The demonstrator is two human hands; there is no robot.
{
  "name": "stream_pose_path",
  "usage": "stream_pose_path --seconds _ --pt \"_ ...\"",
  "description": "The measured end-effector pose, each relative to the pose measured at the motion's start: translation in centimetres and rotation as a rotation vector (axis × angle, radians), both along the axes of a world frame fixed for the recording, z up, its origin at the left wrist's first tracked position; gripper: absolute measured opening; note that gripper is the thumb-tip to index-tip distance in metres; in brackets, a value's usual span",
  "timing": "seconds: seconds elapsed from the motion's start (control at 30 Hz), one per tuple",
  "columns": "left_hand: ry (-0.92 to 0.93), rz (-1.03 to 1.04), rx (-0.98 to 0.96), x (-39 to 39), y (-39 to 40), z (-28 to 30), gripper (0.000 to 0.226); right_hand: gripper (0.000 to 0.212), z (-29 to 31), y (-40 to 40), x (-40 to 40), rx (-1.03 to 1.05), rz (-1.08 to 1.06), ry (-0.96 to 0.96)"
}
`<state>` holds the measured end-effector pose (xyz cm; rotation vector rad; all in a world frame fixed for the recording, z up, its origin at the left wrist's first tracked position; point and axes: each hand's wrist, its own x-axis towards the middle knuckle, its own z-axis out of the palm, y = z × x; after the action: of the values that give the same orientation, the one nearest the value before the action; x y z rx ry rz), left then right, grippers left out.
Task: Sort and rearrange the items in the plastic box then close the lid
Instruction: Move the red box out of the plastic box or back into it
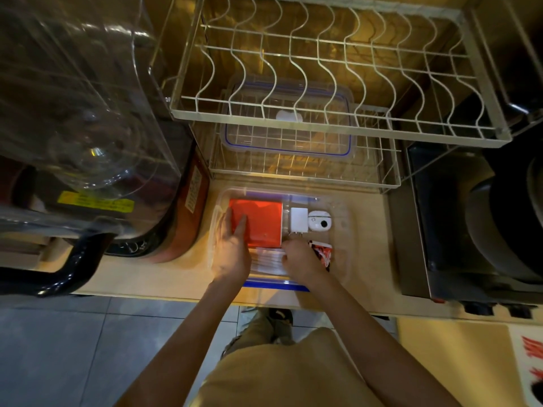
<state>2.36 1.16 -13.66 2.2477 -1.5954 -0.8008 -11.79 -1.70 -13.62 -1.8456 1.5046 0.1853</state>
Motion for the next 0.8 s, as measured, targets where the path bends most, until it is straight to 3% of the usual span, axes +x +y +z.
stream_pose_path --seconds 0.33,0.5,0.63,0.7,0.8 --pt "0.027 0.008 -0.043 0.1 0.0 0.6 0.059 0.031 0.7 0.1 -0.9 0.019 0.039 -0.061" --pt "-0.004 -0.057 -0.138 -0.1 0.4 1.0 0.042 0.026 1.5 0.4 -2.4 -0.008 -0.16 -0.218" --pt "-0.056 -0.137 -0.181 -0.4 0.7 2.0 0.036 0.022 2.3 0.3 -4.1 -0.006 -0.469 -0.38" --pt "-0.083 -0.191 -0.153 -0.6 0.7 2.3 0.035 0.025 2.9 0.2 -4.6 0.003 -0.521 -0.314" --pt "-0.102 -0.307 -0.15 -1.0 0.6 2.4 0.035 0.032 3.4 0.5 -4.3 0.072 -0.378 -0.224"
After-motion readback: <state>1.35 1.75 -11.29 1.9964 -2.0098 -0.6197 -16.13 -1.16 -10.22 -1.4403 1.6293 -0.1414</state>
